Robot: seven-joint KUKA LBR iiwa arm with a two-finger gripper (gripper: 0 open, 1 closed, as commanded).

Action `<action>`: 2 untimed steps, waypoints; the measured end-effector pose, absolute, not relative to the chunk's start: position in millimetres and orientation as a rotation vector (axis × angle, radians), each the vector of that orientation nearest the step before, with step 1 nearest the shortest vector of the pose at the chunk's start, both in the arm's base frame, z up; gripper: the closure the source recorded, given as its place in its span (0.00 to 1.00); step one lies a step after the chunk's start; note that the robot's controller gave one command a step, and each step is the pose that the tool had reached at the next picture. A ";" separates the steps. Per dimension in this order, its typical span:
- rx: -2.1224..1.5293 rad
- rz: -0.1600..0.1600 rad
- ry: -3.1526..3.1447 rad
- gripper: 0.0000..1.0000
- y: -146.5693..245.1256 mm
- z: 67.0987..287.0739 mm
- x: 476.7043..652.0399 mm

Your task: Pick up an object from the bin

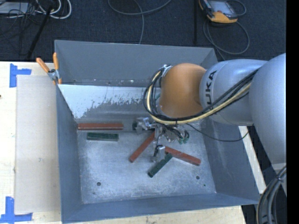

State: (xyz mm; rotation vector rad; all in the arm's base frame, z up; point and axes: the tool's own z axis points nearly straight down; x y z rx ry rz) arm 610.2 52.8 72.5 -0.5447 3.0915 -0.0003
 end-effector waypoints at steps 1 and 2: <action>-0.502 0.001 3.102 0.00 54.7 75.2 604.8; -0.544 0.002 3.093 1.00 54.3 72.6 610.5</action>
Offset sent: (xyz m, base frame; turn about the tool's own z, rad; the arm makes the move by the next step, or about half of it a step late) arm 0.0000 0.0000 0.0000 0.0000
